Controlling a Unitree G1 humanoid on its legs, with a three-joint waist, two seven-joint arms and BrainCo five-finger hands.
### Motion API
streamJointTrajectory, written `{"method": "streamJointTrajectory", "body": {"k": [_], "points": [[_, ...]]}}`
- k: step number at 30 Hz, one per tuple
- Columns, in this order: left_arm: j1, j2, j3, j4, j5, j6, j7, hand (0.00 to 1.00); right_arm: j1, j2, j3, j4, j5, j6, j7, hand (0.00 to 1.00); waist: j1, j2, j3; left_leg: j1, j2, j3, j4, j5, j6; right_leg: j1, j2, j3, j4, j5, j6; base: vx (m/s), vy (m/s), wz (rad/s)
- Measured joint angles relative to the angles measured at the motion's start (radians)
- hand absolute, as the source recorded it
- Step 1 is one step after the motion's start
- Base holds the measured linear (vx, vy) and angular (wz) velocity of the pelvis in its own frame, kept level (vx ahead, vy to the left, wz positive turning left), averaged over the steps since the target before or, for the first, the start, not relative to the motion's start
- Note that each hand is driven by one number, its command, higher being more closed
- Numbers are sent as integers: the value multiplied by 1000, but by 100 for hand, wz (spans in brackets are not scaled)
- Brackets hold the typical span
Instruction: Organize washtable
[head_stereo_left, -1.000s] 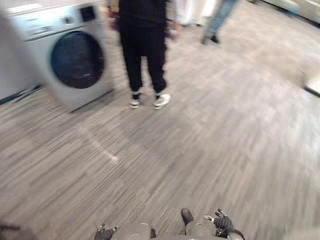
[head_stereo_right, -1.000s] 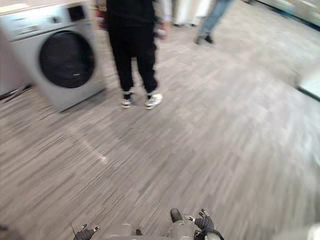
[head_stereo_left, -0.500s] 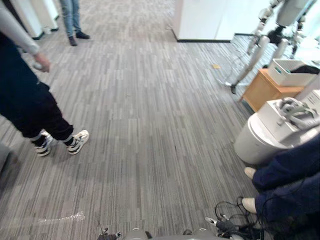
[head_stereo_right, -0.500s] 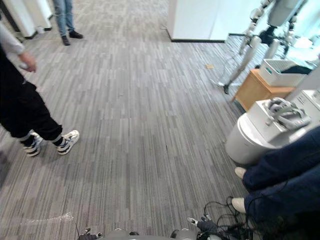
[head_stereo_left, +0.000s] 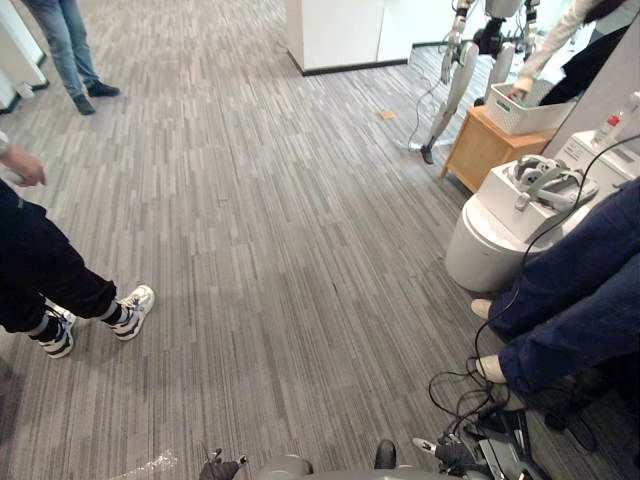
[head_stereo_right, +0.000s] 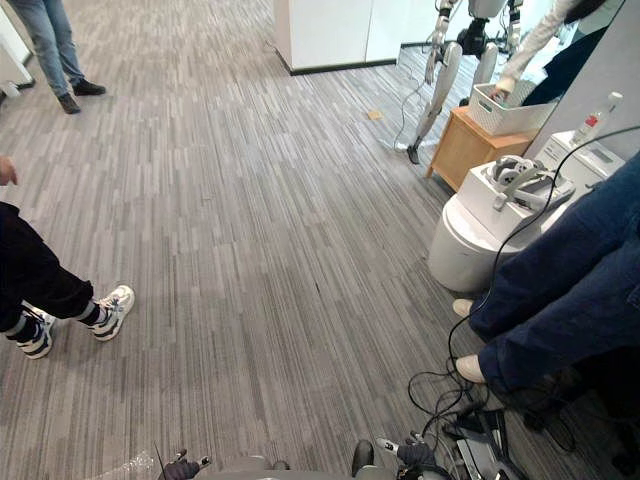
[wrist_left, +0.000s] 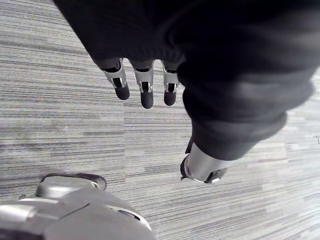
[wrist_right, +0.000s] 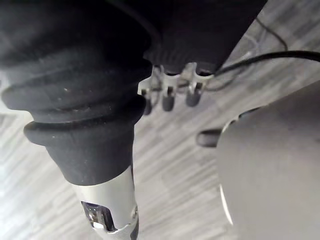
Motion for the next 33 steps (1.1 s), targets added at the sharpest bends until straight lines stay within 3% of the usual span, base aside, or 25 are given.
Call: {"method": "streamJointTrajectory", "body": {"k": [5,11,12,13,16,18,19,21,22,23,24,25,26,28,29,30,31,32,33], "points": [[-1,10,-4,20,0,0,-1,0,4,10,0,5,-1,1,0,0,-2,-10,-19,25,-37,4,-38,9,13,5,-21,4,-18,8,12,28,71,-1],[-1,15,-14,23,-1,0,-2,0,3,14,0,7,-2,1,1,0,-2,-12,-17,37,-46,-20,-34,11,16,28,-29,-11,-3,-7,7,12,23,11],[-3,19,-14,22,-2,0,-3,0,3,18,0,6,-1,-2,1,0,-8,-14,-13,15,-44,-43,6,7,9,20,-30,-24,28,-42,-7,10,-58,52],[-3,19,-12,17,-2,0,-3,0,0,17,0,5,-1,-6,2,0,-13,-16,-4,-10,-31,-62,79,-11,-21,15,-24,-28,69,-77,-22,6,-71,57],[9,5,16,5,-15,1,-1,0,-6,9,1,6,-1,-11,1,0,6,1,41,-116,26,-52,370,-25,-56,23,-8,-30,151,-143,-4,-99,-56,23],[26,4,27,-3,-25,1,-1,0,-2,12,0,6,0,-11,0,0,14,-15,53,-153,41,-40,450,-1,-85,35,-13,-21,162,-157,2,-65,6,-8],[34,6,34,-3,-32,1,-1,0,-2,10,1,1,1,-11,-1,0,21,-10,54,-165,47,-27,433,-33,-46,33,-20,-13,157,-160,5,-23,30,-5],[34,-4,37,-6,-34,1,-3,0,-5,-7,0,-2,0,-10,-1,0,23,-2,58,-194,56,-31,368,-41,-37,8,-25,-5,153,-164,14,-57,85,-18],[49,-45,50,-9,-36,0,-5,0,-8,-39,2,-11,-1,-11,0,0,33,70,52,-211,93,-34,216,-35,-27,-22,11,13,156,-154,50,20,122,-39],[45,-54,58,-1,-39,-1,-5,0,-23,-40,1,-12,-1,-6,-1,0,33,69,51,-232,92,-20,222,-36,-9,-69,15,27,257,-188,48,58,122,-36],[51,-49,65,-2,-44,-1,-5,0,-33,-32,1,-21,-1,-6,0,0,29,65,55,-245,78,-2,208,-38,-15,-120,8,28,425,-260,39,102,65,7],[55,-34,65,-9,-46,-2,-4,0,-32,-21,0,-13,-3,-8,0,0,26,18,60,-238,31,11,201,-35,-21,-91,-15,28,486,-335,34,155,45,21],[61,-22,66,-14,-57,-6,-1,0,-23,-13,-1,7,-9,-5,0,0,34,-12,59,-260,-10,33,245,-60,7,-39,-42,29,438,-421,18,174,31,23],[63,-41,82,-11,-65,-6,-1,0,-23,-18,-17,4,-23,-2,1,0,32,15,61,-290,-9,26,338,-118,26,-26,-43,30,431,-447,54,198,173,-5],[85,-41,101,-10,-69,-5,-1,0,-15,-7,-37,3,-32,-3,2,0,32,7,50,-259,-33,51,351,-161,60,-14,-78,49,482,-476,80,255,278,-23],[89,-38,101,-9,-69,-5,-1,0,-13,-3,-44,3,-33,-2,4,0,31,2,43,-242,-46,62,350,-175,67,-27,-88,66,534,-485,85,272,232,-28],[87,-36,100,-1,-67,-4,-1,0,-12,5,-57,0,-34,-2,4,0,28,-19,45,-214,-63,75,345,-195,80,-69,-111,101,659,-485,83,238,157,-19],[86,-20,98,0,-67,-1,0,0,-9,18,-68,-6,-32,-2,5,0,24,-32,39,-177,-84,85,332,-205,88,-126,-134,137,821,-461,47,304,187,-5],[83,-2,89,-1,-65,3,-1,0,-6,30,-75,-11,-31,-3,5,0,19,-54,34,-125,-103,86,318,-214,111,-189,-158,149,1010,-384,-22,429,198,9]]}}
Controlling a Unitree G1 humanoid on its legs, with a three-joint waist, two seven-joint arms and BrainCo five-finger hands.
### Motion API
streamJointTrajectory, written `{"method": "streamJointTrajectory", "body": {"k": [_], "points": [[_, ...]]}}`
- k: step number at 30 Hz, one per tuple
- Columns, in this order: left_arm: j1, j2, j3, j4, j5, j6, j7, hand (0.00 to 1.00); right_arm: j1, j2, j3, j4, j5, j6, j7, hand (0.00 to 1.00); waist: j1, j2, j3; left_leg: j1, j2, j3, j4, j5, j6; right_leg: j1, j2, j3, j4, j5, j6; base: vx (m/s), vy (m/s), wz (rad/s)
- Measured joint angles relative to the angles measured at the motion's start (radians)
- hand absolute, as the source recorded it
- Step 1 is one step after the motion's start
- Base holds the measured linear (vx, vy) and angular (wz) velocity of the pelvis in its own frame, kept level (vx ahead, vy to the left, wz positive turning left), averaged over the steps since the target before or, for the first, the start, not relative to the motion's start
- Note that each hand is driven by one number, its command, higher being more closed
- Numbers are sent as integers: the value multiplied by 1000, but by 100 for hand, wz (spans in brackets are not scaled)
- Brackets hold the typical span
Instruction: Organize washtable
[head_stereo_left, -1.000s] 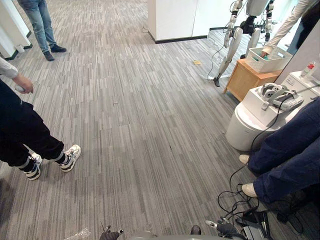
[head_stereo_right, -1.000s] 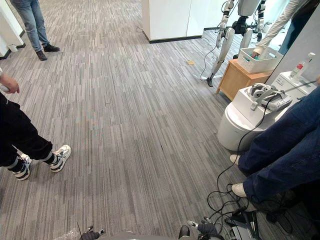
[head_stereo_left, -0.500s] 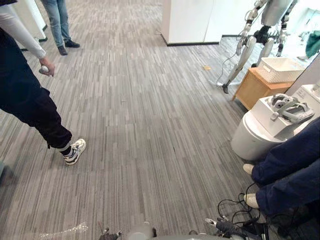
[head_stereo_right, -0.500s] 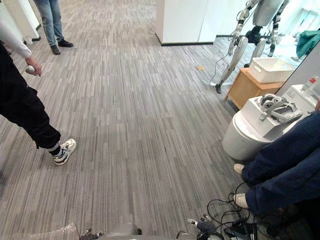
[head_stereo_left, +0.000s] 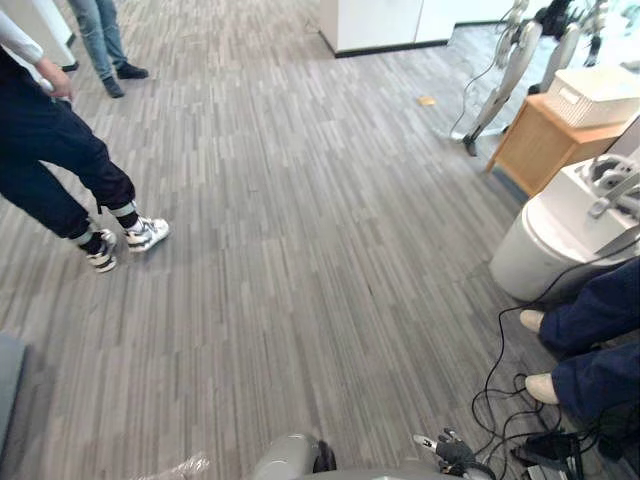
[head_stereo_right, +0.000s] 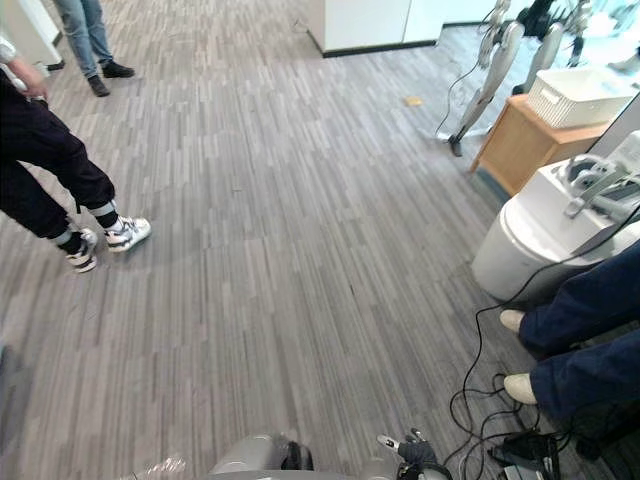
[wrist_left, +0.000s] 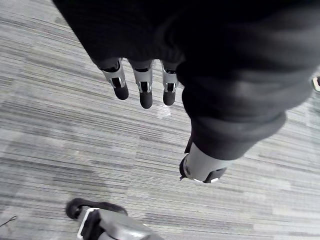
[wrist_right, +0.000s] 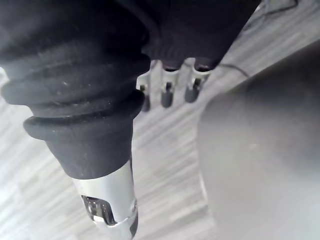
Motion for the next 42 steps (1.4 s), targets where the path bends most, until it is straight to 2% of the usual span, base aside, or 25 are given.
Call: {"method": "streamJointTrajectory", "body": {"k": [3,6,9,10,12,13,14,15,16,17,18,20,21,23,25,26,28,29,30,33,34,37,38,40,42], "points": [[-7,23,-30,-2,17,7,-2,0,3,4,-13,4,5,1,-1,0,-22,-7,-2,187,-12,-55,-119,-10,7,-59,20,-67,195,12,-20,437,115,26],[-32,13,-42,-1,32,8,-3,0,5,-7,-34,-23,17,-7,0,0,-41,24,-2,331,26,-93,-269,6,-17,-166,112,-179,56,-47,-34,507,79,30],[-68,-10,-36,-1,37,9,-2,0,15,-31,-35,-63,18,-10,-1,0,-64,63,15,425,80,-103,-335,25,-77,-283,206,-242,-212,-14,-65,511,39,35],[-87,-19,-36,-2,42,8,-2,0,23,-33,-35,-72,18,-7,-2,0,-75,70,19,449,98,-118,-335,27,-110,-320,237,-244,-378,67,-83,749,2,60],[-99,-30,-33,-10,54,6,-1,0,53,-29,-35,-75,16,2,-3,0,-78,72,21,500,109,-139,-331,28,-121,-332,281,-245,-627,207,-116,785,-44,48],[-99,-33,-15,-10,55,7,-2,0,73,-23,-33,-75,16,6,-3,0,-82,64,16,539,108,-163,-313,25,-136,-330,299,-247,-697,296,-183,806,-75,35],[-105,-49,15,-9,56,8,-1,0,87,-25,-50,-78,26,10,-2,0,-86,83,10,553,130,-183,-279,29,-147,-331,304,-236,-662,435,-231,1000,-98,30],[-118,-74,66,-5,59,10,-1,0,76,-33,-73,-75,29,16,-4,0,-83,115,11,543,171,-195,-198,93,-223,-334,319,-259,-565,397,-254,664,-71,18],[-128,-89,79,-6,63,10,-2,0,76,-35,-73,-78,29,16,-3,0,-89,118,11,522,171,-198,-146,167,-215,-327,318,-258,-536,363,-244,811,-94,11],[-133,-117,103,-15,66,12,-3,0,79,-37,-71,-85,30,17,-3,0,-100,123,10,457,158,-197,-7,389,-114,-278,316,-253,-526,306,-239,826,-94,8],[-127,-139,131,-23,64,12,-3,0,83,-38,-68,-96,31,16,-4,0,-97,124,12,399,171,-202,113,606,-86,-209,323,-237,-561,275,-225,837,-86,6],[-125,-116,139,-39,65,10,-3,0,93,-45,-46,-100,29,18,-7,0,-94,128,13,255,255,-153,429,518,-67,-59,357,-213,-635,239,-238,801,-45,-15],[-120,-102,143,-52,65,10,1,0,96,-44,-20,-86,32,17,-7,0,-68,105,26,183,314,-103,552,422,-59,42,368,-186,-680,231,-249,753,-37,-38],[-120,-70,138,-69,53,9,2,0,89,-39,19,-60,32,14,-6,0,-45,64,29,45,337,-95,595,299,-69,157,356,-147,-745,215,-243,642,-4,-39],[-118,-54,115,-79,53,6,9,0,53,-43,24,-25,31,18,-7,0,-42,47,51,-126,310,-127,486,206,-128,266,326,-122,-789,149,-179,594,102,-22],[-116,-52,109,-78,53,7,15,0,49,-44,24,-18,31,20,-8,0,-41,46,53,-158,293,-131,418,194,-142,278,316,-114,-789,134,-170,530,251,-20],[-87,-46,69,-79,53,0,24,0,45,-47,25,-13,32,14,-8,0,-37,48,48,-189,204,-157,-13,215,-172,323,257,-82,-769,53,-111,471,292,-29],[-83,-47,59,-79,53,-3,23,0,46,-51,25,-13,32,15,-8,0,-35,53,46,-195,187,-177,-122,239,-190,332,247,-70,-764,31,-98,526,365,-47],[-68,-44,49,-70,52,-3,23,0,52,-46,28,-7,32,15,-10,0,-13,40,39,-184,154,-184,-164,378,-176,352,215,-35,-763,-1,-71,574,359,-46],[-62,-24,39,-67,52,-16,24,0,58,-31,38,17,30,14,-12,0,4,-5,1,-208,92,-151,-89,293,-105,333,162,32,-721,2,-60,573,332,-13],[-66,-19,37,-56,52,-15,24,0,58,-26,34,16,29,14,-11,0,3,-9,1,-198,81,-141,-46,255,-70,309,145,66,-613,-3,-51,609,403,-3],[-62,7,6,-34,52,-14,22,0,60,-18,14,17,28,13,-5,0,0,-21,5,-63,43,-93,-72,193,-22,169,128,132,-124,73,118,425,248,-15],[-61,20,-19,-27,51,-15,20,0,60,-17,14,17,28,13,-2,0,-13,-22,4,23,25,-89,-110,190,-19,106,116,99,66,93,142,412,207,-12],[-63,25,-36,-26,51,-16,19,0,60,-18,14,15,27,11,-1,0,-22,-18,5,110,21,-89,-173,190,-19,61,107,31,139,84,94,289,134,-13],[-62,24,-41,-26,33,-18,16,0,64,-18,7,15,22,12,-2,0,-23,-15,6,207,24,-90,-257,190,-18,26,106,-43,62,45,40,330,135,-19]]}}
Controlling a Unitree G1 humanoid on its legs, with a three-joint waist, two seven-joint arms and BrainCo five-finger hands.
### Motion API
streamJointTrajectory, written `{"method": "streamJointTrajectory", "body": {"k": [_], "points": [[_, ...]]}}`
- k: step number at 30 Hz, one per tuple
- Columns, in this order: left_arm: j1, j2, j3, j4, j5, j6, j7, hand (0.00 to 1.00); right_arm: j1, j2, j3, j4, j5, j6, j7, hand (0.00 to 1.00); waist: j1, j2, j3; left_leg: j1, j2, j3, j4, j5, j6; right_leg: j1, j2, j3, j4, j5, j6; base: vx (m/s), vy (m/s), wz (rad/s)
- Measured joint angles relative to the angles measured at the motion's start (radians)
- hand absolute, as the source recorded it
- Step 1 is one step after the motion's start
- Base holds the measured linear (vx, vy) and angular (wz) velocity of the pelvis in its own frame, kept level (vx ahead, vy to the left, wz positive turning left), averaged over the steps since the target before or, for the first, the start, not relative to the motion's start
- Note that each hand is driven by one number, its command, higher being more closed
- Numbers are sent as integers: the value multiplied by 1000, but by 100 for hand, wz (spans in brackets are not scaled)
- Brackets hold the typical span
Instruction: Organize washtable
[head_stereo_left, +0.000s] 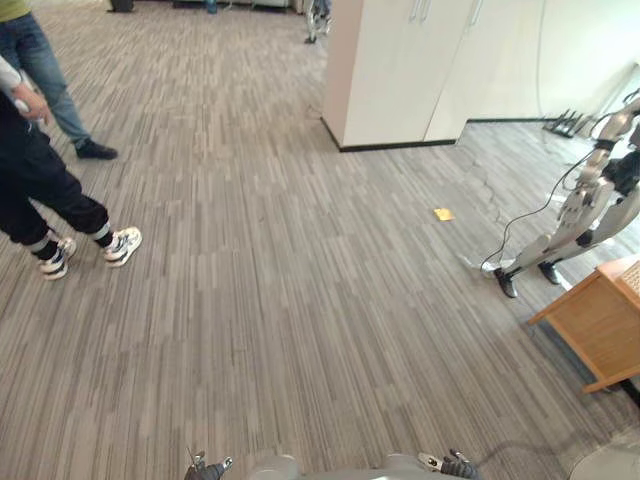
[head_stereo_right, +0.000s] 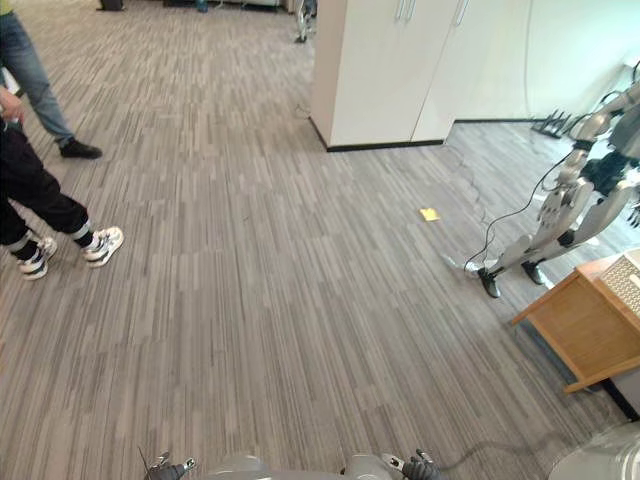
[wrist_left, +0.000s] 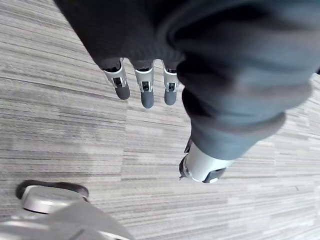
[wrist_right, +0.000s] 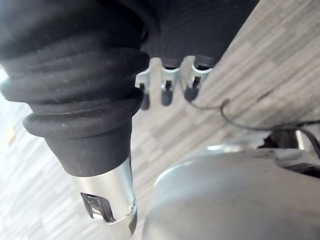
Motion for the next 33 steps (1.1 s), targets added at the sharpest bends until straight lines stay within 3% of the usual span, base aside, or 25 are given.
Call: {"method": "streamJointTrajectory", "body": {"k": [3,6,7,8,9,14,19,22,27,30,33], "points": [[2,-5,-2,-7,-21,-15,-19,0,11,7,-32,-13,-6,-5,0,0,-3,6,0,42,7,-6,-40,-6,-11,-28,-8,-70,-304,-25,-12,205,51,9],[25,-20,1,-42,-34,-25,-20,0,25,16,-30,-42,-11,-6,-4,0,0,16,-1,57,34,-9,-36,-27,-48,-15,13,-73,-551,40,-41,186,-7,11],[30,-21,2,-51,-35,-27,-20,0,34,22,-30,-52,-18,-6,-10,0,3,12,-2,71,37,-15,-32,-40,-71,-2,15,-76,-616,134,-43,203,-83,10],[30,-21,1,-56,-34,-28,-20,0,36,24,-28,-52,-19,-6,-12,0,4,8,-4,77,36,-16,-30,-46,-81,7,11,-77,-640,190,-49,131,-75,8],[18,-21,-71,-32,-36,-50,-38,0,54,-6,-9,-12,-26,0,-21,0,5,56,-6,118,51,-62,-145,-19,-101,183,86,-101,-1046,388,-31,46,-31,1],[18,-21,-71,-32,-36,-50,-38,0,54,-7,-9,-13,-26,0,-21,0,5,57,-7,111,52,-56,-149,-19,-101,170,87,-95,-1044,388,-31,-1,0,-4],[18,-24,-63,-22,-36,-50,-37,0,54,-10,-10,-40,-24,-5,-24,0,-3,67,-13,53,56,-25,-185,-3,-101,58,93,-55,-1004,379,-41,16,-11,-23],[14,-43,-31,-15,-38,-50,-35,0,49,-16,-12,-48,-16,-7,-28,0,-25,77,-19,49,72,-22,-208,11,-122,31,104,-59,-996,362,-52,139,-38,-2],[-22,-68,-23,11,-39,-58,-31,0,44,-28,-32,-46,-9,-7,-58,0,-28,106,-42,35,92,-46,-254,41,-162,-9,121,-74,-978,337,-67,146,-52,3],[-33,-81,-24,15,-41,-64,-18,0,42,-37,-31,-45,-6,-7,-66,0,-30,120,-50,43,98,-60,-252,43,-165,4,125,-79,-978,336,-68,115,6,8],[-40,-91,-24,15,-49,-64,-18,0,30,-39,-31,-42,-5,-7,-65,0,-29,115,-51,50,95,-66,-246,44,-163,21,120,-81,-968,333,-67,46,33,9]]}}
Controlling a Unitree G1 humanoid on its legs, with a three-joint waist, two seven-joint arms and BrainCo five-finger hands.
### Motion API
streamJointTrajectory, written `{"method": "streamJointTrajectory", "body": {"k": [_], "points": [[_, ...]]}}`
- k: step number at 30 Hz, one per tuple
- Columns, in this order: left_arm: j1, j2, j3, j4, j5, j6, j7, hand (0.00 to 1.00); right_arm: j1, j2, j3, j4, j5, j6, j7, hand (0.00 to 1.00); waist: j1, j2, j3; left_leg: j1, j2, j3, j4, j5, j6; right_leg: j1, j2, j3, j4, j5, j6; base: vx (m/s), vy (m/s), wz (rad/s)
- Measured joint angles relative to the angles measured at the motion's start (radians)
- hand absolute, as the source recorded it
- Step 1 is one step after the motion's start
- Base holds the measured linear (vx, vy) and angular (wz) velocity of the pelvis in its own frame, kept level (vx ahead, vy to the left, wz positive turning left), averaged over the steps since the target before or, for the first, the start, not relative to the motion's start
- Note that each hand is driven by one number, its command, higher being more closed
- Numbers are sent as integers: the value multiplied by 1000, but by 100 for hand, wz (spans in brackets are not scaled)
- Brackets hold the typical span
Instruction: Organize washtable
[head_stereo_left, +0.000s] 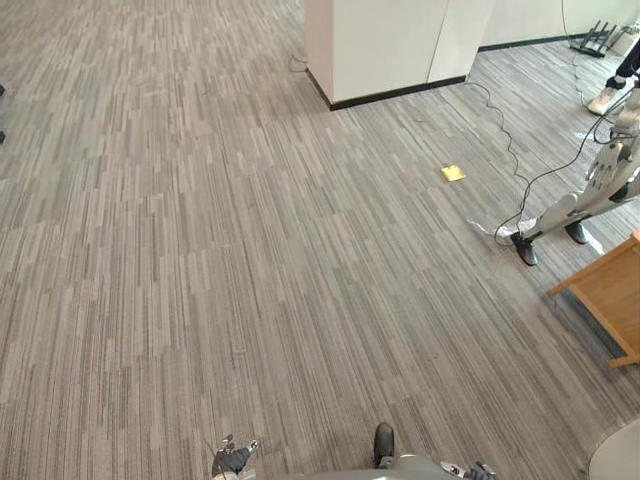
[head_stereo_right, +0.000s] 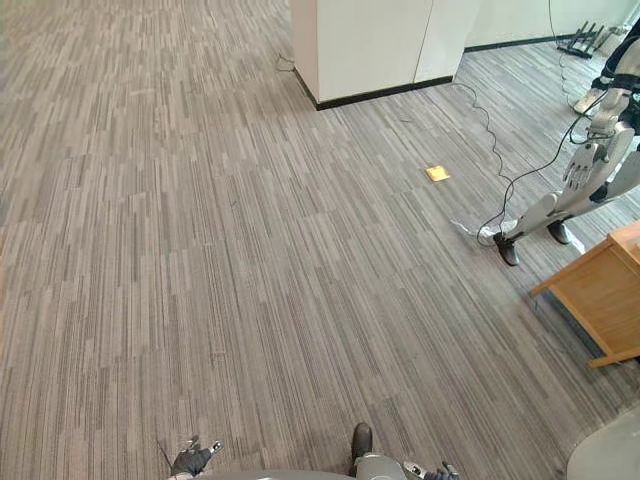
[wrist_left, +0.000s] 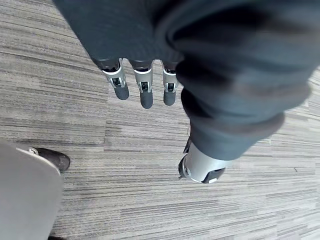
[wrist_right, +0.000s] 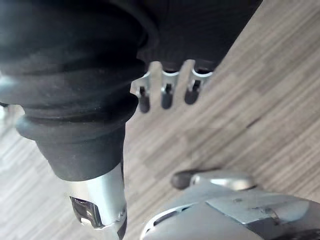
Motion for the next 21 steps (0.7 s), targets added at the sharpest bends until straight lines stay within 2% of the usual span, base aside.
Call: {"method": "streamJointTrajectory", "body": {"k": [4,6,8,9,10,11,12,13,14,16,17,19,20,21], "points": [[-4,-3,20,-7,-11,1,0,0,-7,19,-11,4,7,0,0,0,-3,-35,0,-39,-17,-54,48,0,1,-77,-45,-22,170,-102,1,-9,-4,38],[-3,-1,62,-12,-14,1,0,0,-12,29,-11,14,20,2,1,0,-3,-53,4,-87,-13,-84,124,-8,-3,-83,-47,-24,204,-134,-1,-5,-94,80],[-5,1,119,-44,-30,2,-1,0,-14,36,-6,13,19,3,1,0,4,-77,11,-219,-2,-99,365,-35,2,-75,-56,-68,220,-171,-7,-39,-135,99],[-3,3,138,-72,-40,3,2,0,-14,36,8,-2,19,2,1,0,6,-65,38,-313,31,-75,579,-25,6,-38,-47,-119,223,-196,-20,-63,-131,78],[-2,1,139,-80,-50,2,3,0,-14,29,12,-9,19,0,1,0,9,-53,55,-342,56,-53,657,-7,10,-15,-40,-138,223,-205,-24,-93,-142,80],[0,3,139,-85,-66,3,5,0,-21,16,34,-9,19,0,-1,0,26,-55,80,-385,96,-2,751,4,5,18,-38,-161,223,-221,-31,-103,-111,56],[12,2,139,-92,-69,1,8,0,-31,9,49,-9,19,0,-1,0,38,-48,85,-415,118,39,767,-4,3,33,-42,-172,214,-226,-27,-97,-119,59],[18,-1,138,-98,-69,0,10,0,-42,5,52,-9,19,0,0,0,39,-51,83,-446,116,53,739,-7,-1,40,-43,-183,195,-224,-23,-21,-88,45],[19,-8,140,-96,-69,-1,17,0,-62,-1,57,-9,19,0,0,0,62,-46,87,-482,113,61,633,-6,-1,38,-43,-182,163,-222,-19,49,-31,25],[25,-10,142,-91,-69,0,20,0,-84,-1,65,-8,18,0,-1,0,71,-41,94,-500,107,67,524,-1,-2,35,-42,-184,131,-216,-9,80,47,0],[34,-17,149,-79,-69,2,20,0,-96,2,72,-7,18,0,-1,0,89,-37,94,-504,101,67,412,8,-11,29,-43,-184,107,-210,1,127,126,-20],[56,-30,152,-60,-69,2,21,0,-110,4,81,-7,18,-1,0,0,113,-25,90,-487,103,64,341,5,-5,31,-44,-177,103,-203,19,177,184,-23],[62,-33,152,-50,-68,4,19,0,-108,19,82,-7,17,0,0,0,118,-18,88,-477,105,65,345,0,3,34,-48,-170,125,-214,36,254,266,-8],[80,-29,154,-45,-67,7,18,0,-95,27,81,-30,13,-1,0,0,118,-22,86,-458,93,82,387,-7,23,33,-88,-169,212,-256,85,284,284,-1]]}}
